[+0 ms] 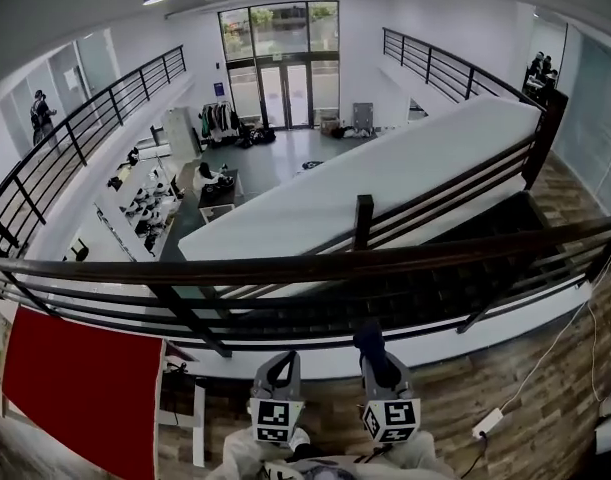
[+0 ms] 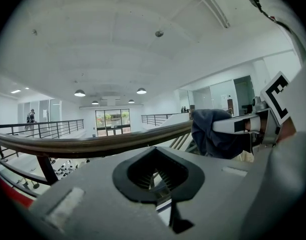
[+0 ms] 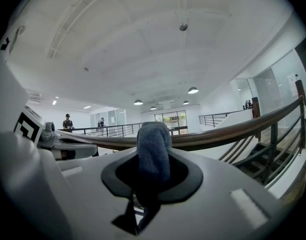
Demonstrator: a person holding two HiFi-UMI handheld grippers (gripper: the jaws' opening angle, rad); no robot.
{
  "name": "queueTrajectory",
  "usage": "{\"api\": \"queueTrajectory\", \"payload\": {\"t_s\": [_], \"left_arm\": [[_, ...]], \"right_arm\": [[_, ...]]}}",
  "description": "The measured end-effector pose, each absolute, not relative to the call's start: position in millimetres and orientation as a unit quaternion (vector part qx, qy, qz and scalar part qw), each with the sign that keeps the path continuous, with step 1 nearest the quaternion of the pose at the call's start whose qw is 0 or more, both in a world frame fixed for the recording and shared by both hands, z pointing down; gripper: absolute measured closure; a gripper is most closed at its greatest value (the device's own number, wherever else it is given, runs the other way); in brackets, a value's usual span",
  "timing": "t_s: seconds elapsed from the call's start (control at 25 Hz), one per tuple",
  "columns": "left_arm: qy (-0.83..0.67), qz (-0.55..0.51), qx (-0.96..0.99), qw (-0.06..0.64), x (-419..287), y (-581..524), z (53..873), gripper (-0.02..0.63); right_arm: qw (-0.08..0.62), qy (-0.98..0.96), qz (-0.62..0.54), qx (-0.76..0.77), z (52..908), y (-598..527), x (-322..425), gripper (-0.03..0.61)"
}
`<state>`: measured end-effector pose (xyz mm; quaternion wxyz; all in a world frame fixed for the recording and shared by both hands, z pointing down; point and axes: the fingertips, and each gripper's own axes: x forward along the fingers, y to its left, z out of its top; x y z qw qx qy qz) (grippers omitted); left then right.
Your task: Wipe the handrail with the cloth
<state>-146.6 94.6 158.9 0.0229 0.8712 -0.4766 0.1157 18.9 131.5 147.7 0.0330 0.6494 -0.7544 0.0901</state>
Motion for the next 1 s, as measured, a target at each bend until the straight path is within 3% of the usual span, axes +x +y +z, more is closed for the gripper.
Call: {"api": "queueTrajectory", "payload": {"t_s": [1.0], "left_arm": [[-0.640, 0.107, 0.760, 0.046, -456.9, -27.4, 178.8, 0.611]], "right_arm": [[0.052, -0.895, 0.131, 0.424, 162.7, -32.4, -351.6, 0.507]]}}
